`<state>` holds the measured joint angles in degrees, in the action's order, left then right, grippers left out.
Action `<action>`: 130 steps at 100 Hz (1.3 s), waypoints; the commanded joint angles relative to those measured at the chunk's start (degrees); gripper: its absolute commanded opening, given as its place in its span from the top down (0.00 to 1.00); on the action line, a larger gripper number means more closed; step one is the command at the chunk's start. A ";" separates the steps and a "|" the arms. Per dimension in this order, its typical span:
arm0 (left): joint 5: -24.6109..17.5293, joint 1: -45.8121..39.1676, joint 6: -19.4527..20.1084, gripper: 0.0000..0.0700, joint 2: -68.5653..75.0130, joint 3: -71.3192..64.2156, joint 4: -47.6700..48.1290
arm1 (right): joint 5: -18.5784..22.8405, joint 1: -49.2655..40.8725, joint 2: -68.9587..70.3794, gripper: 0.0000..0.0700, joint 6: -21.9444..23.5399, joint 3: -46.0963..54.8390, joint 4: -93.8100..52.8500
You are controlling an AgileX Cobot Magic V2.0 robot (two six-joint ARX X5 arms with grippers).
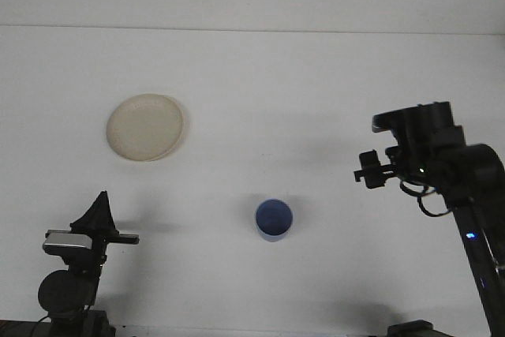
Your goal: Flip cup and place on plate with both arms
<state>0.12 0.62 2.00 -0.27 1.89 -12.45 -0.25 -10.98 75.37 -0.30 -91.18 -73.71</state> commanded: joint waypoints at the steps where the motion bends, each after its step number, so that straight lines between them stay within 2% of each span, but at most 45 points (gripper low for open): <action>1: 0.31 -0.02 -0.26 0.98 0.09 -1.07 -0.72 | -0.15 2.32 -4.11 0.35 -1.42 3.61 4.24; 21: 0.31 -0.02 -0.26 0.98 0.09 -1.07 -0.72 | 2.01 8.33 -20.52 0.35 -1.51 22.38 21.20; 45: 0.31 -0.02 -0.26 0.98 0.09 -1.07 -0.72 | 3.48 8.33 -37.88 0.35 -1.49 43.36 45.00; 58: 0.31 -0.02 -0.26 0.98 0.09 -1.07 -0.72 | 3.23 8.33 -43.63 0.35 -1.46 50.88 52.85; 130: 0.31 -0.02 -0.81 0.98 0.09 -1.07 -0.74 | 3.26 8.33 -45.33 0.35 -1.46 52.94 50.95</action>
<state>0.12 0.62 1.93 -0.27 1.89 -12.47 3.01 -2.57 29.98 -1.30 -37.95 -23.46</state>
